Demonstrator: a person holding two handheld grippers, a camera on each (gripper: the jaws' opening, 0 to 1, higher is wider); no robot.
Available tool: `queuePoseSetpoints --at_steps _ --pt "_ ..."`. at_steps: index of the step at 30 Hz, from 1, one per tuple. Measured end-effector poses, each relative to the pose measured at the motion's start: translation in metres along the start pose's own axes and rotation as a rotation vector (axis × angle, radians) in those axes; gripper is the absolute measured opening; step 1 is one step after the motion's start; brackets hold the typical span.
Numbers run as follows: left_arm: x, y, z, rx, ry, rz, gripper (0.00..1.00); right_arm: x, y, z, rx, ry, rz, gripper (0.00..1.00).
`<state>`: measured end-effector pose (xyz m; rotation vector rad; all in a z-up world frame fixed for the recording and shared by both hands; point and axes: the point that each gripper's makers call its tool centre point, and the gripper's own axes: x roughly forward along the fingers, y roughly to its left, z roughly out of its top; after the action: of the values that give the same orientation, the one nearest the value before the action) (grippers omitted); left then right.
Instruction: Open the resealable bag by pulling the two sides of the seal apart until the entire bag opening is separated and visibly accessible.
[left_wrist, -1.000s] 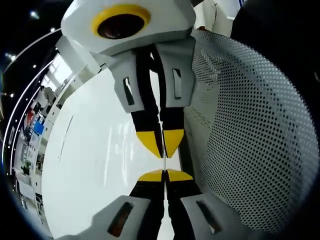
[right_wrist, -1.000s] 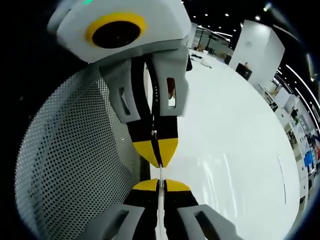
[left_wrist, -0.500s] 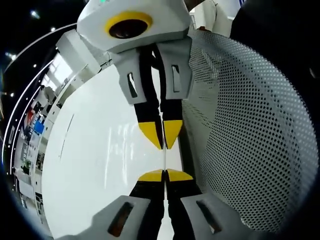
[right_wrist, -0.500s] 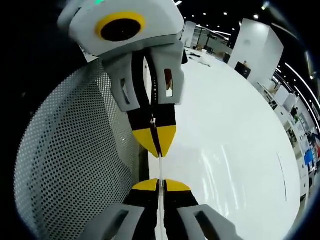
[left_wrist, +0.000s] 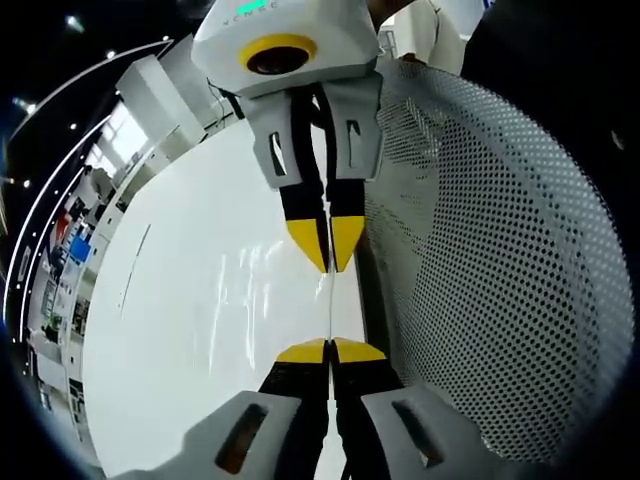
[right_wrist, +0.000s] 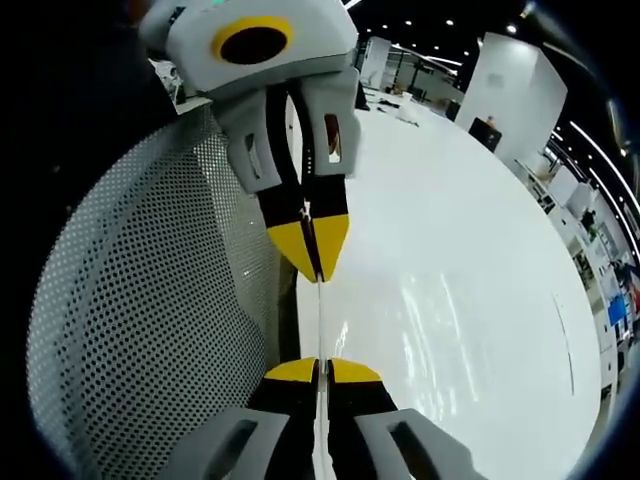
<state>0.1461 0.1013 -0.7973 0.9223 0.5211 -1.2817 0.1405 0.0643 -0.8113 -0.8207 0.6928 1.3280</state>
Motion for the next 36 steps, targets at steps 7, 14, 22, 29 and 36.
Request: queuePoseSetpoints --at_steps 7,14,22,29,36 --pt "-0.001 0.001 -0.001 -0.003 -0.001 0.0 0.0 -0.002 -0.001 -0.004 0.011 0.002 -0.006 0.0" --pt "-0.002 0.002 -0.003 -0.002 0.003 0.002 0.0 -0.003 -0.002 -0.006 0.017 0.002 -0.008 0.0" --pt "-0.003 0.003 -0.004 -0.006 0.003 0.006 0.0 -0.006 -0.003 -0.01 0.026 0.005 -0.012 0.0" --pt "-0.004 0.001 -0.004 -0.007 0.003 0.004 0.0 -0.007 -0.003 -0.013 0.031 0.006 -0.014 0.0" --pt "-0.004 0.002 -0.006 -0.01 0.005 0.005 0.0 -0.009 -0.004 -0.016 0.046 0.006 -0.019 0.0"
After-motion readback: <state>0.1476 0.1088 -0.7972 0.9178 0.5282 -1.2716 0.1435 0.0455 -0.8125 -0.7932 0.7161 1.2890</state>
